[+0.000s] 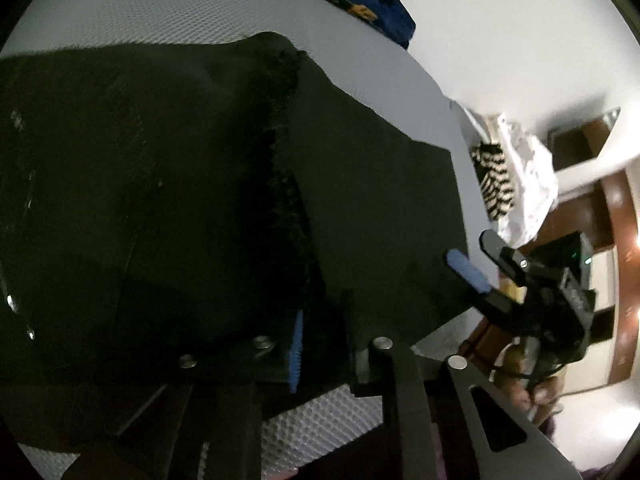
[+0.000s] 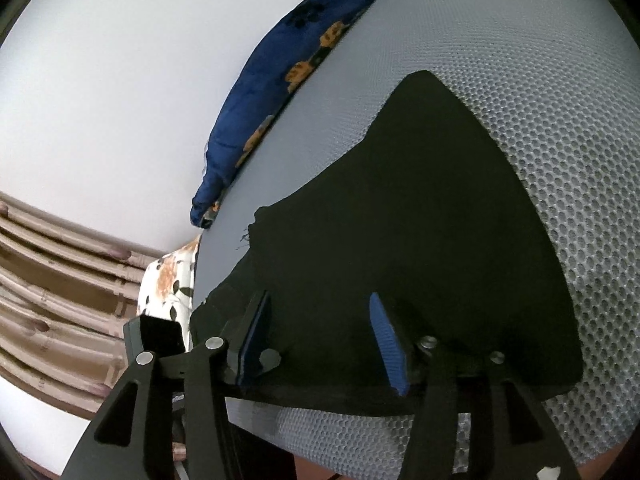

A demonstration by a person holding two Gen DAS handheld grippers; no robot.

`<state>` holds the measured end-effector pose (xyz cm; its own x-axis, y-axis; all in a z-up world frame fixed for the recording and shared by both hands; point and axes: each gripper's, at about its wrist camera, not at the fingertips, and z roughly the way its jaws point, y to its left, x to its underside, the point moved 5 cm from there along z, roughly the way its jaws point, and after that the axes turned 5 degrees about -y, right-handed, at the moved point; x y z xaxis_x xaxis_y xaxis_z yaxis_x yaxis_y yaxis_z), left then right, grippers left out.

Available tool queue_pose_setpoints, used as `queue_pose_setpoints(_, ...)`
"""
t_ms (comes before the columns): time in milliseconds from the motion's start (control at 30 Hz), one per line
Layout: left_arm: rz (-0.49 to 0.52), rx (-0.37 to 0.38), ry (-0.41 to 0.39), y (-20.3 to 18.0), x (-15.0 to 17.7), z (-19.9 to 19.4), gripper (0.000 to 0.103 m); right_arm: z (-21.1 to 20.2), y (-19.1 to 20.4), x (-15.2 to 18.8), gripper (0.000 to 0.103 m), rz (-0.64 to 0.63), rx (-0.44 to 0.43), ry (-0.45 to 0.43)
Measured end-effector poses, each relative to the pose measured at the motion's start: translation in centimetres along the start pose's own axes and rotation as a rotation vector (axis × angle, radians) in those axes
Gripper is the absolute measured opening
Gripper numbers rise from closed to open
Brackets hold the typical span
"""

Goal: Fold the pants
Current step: 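Fold the leg ends over toward the waistband with the right gripper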

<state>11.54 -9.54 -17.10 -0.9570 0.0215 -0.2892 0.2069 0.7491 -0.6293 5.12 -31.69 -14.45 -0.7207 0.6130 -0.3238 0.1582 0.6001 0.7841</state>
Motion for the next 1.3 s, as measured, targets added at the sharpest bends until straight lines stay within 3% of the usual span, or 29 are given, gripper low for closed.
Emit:
queue_pose_setpoints(133,0.018,-0.007,-0.013,-0.6,0.5,-0.7,0.008,0.0,-0.5,-0.2,0.05,0.02,0.005,0.0)
queue_pose_setpoints(600,-0.003,-0.025,0.037,0.6,1.3,-0.1,0.009,0.7,-0.1,-0.4,0.053,0.003,0.017,0.01)
queue_pose_setpoints(700,0.054,-0.05,0.021,0.3,1.4,-0.1,0.01,0.6,1.0,-0.3,0.055,-0.04,-0.018,0.003)
queue_pose_setpoints(800,0.065,-0.027,-0.006,0.4,1.6,-0.5,0.013,2.1,1.6,0.5,0.06,-0.125,0.039,0.068)
queue_pose_setpoints(867,0.026,-0.005,-0.016,0.9,1.6,-1.3,0.02,3.1,2.1,1.3,0.059,-0.213,0.109,0.107)
queue_pose_setpoints(933,0.001,0.001,-0.048,1.2,1.4,-2.9,0.038,2.6,3.6,1.4,0.059,-0.287,0.118,0.077)
queue_pose_setpoints(1000,0.012,0.026,-0.143,1.7,0.8,-6.8,0.042,1.5,5.9,1.4,0.059,-0.349,0.085,0.022)
queue_pose_setpoints(1067,0.04,-0.022,-0.274,2.9,-0.1,-11.4,0.057,0.7,9.4,2.5,0.06,-0.444,0.024,-0.009)
queue_pose_setpoints(1133,0.042,-0.086,-0.38,5.4,-1.1,-15.9,0.092,1.1,12.2,4.6,0.063,-0.515,-0.021,0.021)
queue_pose_setpoints(1233,0.012,-0.149,-0.426,11.2,-2.9,-21.1,0.093,3.3,14.4,7.8,0.065,-0.494,-0.089,0.123)
queue_pose_setpoints(1300,-0.001,-0.151,-0.377,14.8,-3.7,-21.9,0.093,5.1,15.2,9.7,0.065,-0.495,-0.095,0.171)
